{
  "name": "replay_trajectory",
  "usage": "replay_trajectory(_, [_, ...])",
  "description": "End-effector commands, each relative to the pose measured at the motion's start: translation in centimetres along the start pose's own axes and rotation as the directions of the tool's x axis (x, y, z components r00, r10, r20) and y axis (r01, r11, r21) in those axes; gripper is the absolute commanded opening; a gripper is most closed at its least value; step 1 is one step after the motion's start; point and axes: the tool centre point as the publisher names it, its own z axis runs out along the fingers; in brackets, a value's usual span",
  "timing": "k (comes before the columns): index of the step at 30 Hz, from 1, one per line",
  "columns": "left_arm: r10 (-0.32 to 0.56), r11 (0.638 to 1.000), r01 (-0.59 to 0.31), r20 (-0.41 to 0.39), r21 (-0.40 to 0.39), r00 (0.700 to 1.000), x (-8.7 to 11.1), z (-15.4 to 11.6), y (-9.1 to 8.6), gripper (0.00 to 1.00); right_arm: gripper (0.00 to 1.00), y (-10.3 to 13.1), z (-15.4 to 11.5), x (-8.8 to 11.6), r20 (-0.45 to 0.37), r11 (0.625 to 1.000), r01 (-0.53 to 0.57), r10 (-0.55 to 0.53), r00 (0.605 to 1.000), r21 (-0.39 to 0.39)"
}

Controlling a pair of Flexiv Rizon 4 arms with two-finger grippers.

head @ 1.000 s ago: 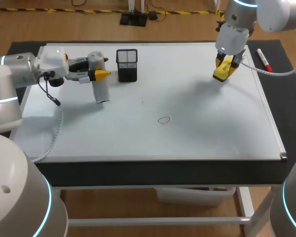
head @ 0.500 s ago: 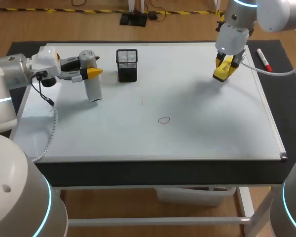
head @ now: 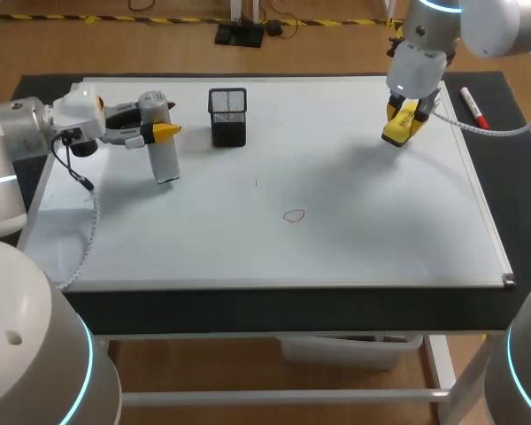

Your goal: Pick up the inspection probe, press it on each red-marked spot on the whiteboard one by one, put down the probe, pick up the eraser, and wipe off all the red marks.

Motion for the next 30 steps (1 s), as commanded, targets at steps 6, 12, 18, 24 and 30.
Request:
replay_trajectory(6, [-0.001, 1.0, 0.001, -0.002, 0.0, 1.0, 0.0, 0.0, -0.1, 0.0, 0.0, -0.1, -0.1, -0.1, -0.005, 1.0, 0.001, -0.001, 1.0, 0.002])
replay_trajectory(12, [-0.001, 1.0, 0.001, -0.002, 0.0, 1.0, 0.0, 0.0, -0.1, 0.0, 0.0, 0.5, 0.0, -0.3, -0.018, 1.0, 0.006, -0.006, 1.0, 0.006])
replay_trajectory(18, [-0.001, 1.0, 0.001, -0.002, 0.0, 1.0, 0.0, 0.0, -0.1, 0.0, 0.0, 1.9, 0.6, -0.4, -0.031, 1.0, 0.019, -0.019, 0.999, 0.004])
replay_trajectory(24, [-0.001, 1.0, 0.001, -0.002, 0.0, 1.0, 0.0, 0.0, -0.1, 0.0, 0.0, 4.3, 0.7, -0.9, -0.025, 0.997, 0.074, -0.073, 0.997, 0.01])
replay_trajectory(30, [-0.001, 1.0, 0.001, -0.002, 0.0, 1.0, 0.0, 0.0, -0.1, 0.0, 0.0, 7.5, 0.7, -1.6, -0.013, 0.989, 0.147, -0.147, 0.989, 0.01])
